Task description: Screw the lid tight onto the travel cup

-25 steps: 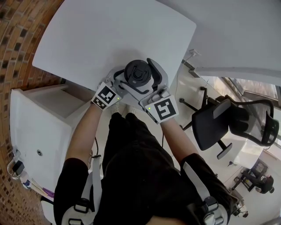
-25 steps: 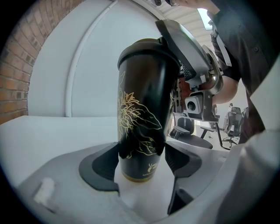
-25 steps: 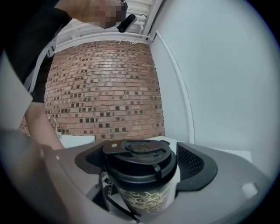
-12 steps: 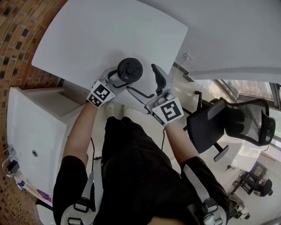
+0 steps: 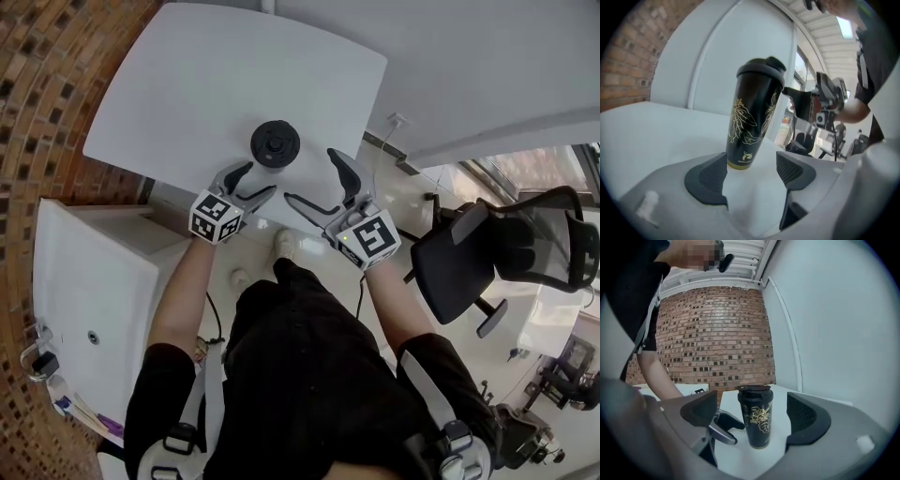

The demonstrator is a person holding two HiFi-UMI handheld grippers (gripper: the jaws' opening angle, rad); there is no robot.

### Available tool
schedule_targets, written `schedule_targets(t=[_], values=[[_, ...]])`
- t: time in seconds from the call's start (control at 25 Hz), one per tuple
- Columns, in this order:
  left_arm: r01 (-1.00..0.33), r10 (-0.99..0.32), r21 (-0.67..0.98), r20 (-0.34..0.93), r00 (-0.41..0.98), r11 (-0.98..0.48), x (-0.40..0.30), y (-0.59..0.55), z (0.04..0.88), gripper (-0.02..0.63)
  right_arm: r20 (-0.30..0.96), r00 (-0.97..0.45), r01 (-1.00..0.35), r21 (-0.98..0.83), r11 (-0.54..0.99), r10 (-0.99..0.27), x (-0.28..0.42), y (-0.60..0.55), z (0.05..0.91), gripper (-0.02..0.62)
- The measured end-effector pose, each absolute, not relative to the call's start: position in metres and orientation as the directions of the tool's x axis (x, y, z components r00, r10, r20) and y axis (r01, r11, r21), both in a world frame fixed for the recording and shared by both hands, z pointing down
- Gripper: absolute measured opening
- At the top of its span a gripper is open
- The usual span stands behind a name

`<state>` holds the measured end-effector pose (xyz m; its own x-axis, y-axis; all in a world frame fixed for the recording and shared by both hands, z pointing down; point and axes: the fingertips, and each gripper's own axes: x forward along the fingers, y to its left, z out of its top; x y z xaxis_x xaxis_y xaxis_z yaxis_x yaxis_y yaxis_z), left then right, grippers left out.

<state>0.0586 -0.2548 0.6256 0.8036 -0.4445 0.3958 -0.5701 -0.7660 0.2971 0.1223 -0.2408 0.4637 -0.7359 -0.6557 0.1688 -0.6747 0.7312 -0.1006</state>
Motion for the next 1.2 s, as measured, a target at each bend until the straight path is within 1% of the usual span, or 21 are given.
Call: schedule_targets(t=[0.08, 0.12, 0.16, 0.2, 0.24, 0.36, 0.52, 0.56, 0.6, 0.64, 0.68, 0.84, 1.04, 1.2], values=[[-0.587, -0.477, 0.359, 0.353, 0.805, -0.726, 0.053, -0.242, 0.613, 0.328, 0.173, -0.733, -0.678, -0.100, 0.728, -0.658, 0.119, -0.232, 0.462, 0.458], [-0.600, -0.498, 0.357, 0.342, 0.797, -0.716, 0.048, -0.237, 0.605, 0.317, 0.169, -0.731, -0.680, -0.104, 0.726, -0.661, 0.117, -0.228, 0.460, 0.452], [-0.617, -0.522, 0.339, 0.335, 0.784, -0.710, 0.042, -0.233, 0.596, 0.155, 0.161, -0.728, -0.684, -0.110, 0.721, -0.666, 0.114, -0.223, 0.457, 0.445], [-0.632, -0.545, 0.318, 0.326, 0.773, -0.707, 0.035, -0.229, 0.585, 0.030, 0.151, -0.725, -0.688, -0.115, 0.716, -0.672, 0.110, -0.217, 0.454, 0.435], [-0.640, -0.560, 0.304, 0.314, 0.766, -0.705, 0.028, -0.225, 0.574, 0.002, 0.144, -0.721, -0.692, -0.114, 0.713, -0.677, 0.105, -0.209, 0.451, 0.416], [-0.634, -0.569, 0.264, 0.285, 0.771, -0.727, 0.013, -0.202, 0.543, 0.001, 0.139, -0.716, -0.697, -0.096, 0.710, -0.684, 0.087, -0.181, 0.443, 0.364], [-0.578, -0.532, 0.180, 0.250, 0.809, -0.796, -0.001, -0.168, 0.503, 0.002, 0.126, -0.707, -0.707, -0.090, 0.702, -0.696, 0.070, -0.147, 0.436, 0.286], [-0.563, -0.521, 0.160, 0.242, 0.819, -0.811, -0.004, -0.159, 0.495, 0.002, 0.130, -0.704, -0.709, -0.080, 0.701, -0.698, 0.066, -0.138, 0.436, 0.228], [-0.550, -0.512, 0.141, 0.235, 0.826, -0.823, -0.008, -0.151, 0.487, 0.002, 0.137, -0.698, -0.714, -0.064, 0.697, -0.702, 0.063, -0.130, 0.436, 0.138], [-0.540, -0.506, 0.125, 0.229, 0.832, -0.832, -0.012, -0.142, 0.481, 0.002, 0.146, -0.690, -0.721, -0.047, 0.691, -0.709, 0.059, -0.122, 0.435, 0.032], [-0.532, -0.501, 0.115, 0.221, 0.837, -0.839, -0.016, -0.133, 0.475, 0.002, 0.152, -0.681, -0.728, -0.037, 0.684, -0.717, 0.056, -0.114, 0.433, 0.002], [-0.513, -0.491, 0.126, 0.172, 0.854, -0.849, -0.031, -0.104, 0.459, 0.002, 0.134, -0.652, -0.756, -0.052, 0.652, -0.746, 0.046, -0.083, 0.431, 0.002], [-0.464, -0.462, 0.170, 0.054, 0.885, -0.869, -0.036, -0.079, 0.437, 0.002, 0.109, -0.631, -0.776, -0.071, 0.627, -0.768, 0.034, -0.052, 0.423, 0.002], [-0.462, -0.464, 0.174, 0.035, 0.885, -0.870, -0.029, -0.065, 0.427, 0.002, 0.109, -0.616, -0.787, -0.063, 0.613, -0.780, 0.049, -0.039, 0.425, 0.002]])
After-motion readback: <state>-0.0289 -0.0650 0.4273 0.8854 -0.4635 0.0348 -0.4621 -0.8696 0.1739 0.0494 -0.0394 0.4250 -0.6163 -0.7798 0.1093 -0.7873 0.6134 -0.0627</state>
